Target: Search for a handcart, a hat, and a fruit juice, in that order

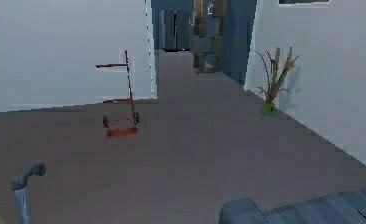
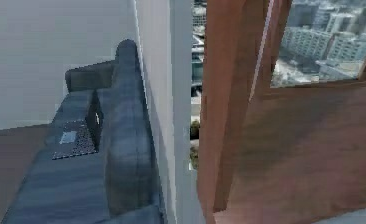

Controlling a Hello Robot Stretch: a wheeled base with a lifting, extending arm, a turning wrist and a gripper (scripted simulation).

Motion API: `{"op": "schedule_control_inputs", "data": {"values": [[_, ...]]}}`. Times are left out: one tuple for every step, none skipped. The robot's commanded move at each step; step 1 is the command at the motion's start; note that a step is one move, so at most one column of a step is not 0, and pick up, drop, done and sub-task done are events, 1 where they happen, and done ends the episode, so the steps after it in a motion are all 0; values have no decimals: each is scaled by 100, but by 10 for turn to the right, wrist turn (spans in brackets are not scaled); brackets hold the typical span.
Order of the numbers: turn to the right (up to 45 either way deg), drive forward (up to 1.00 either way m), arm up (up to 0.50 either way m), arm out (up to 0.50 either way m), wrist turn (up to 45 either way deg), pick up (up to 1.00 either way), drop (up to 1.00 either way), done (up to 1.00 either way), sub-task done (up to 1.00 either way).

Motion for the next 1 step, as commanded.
{"op": "schedule_control_inputs", "data": {"values": [[-150, 0, 0, 0, 0, 0, 0, 0, 0]]}}
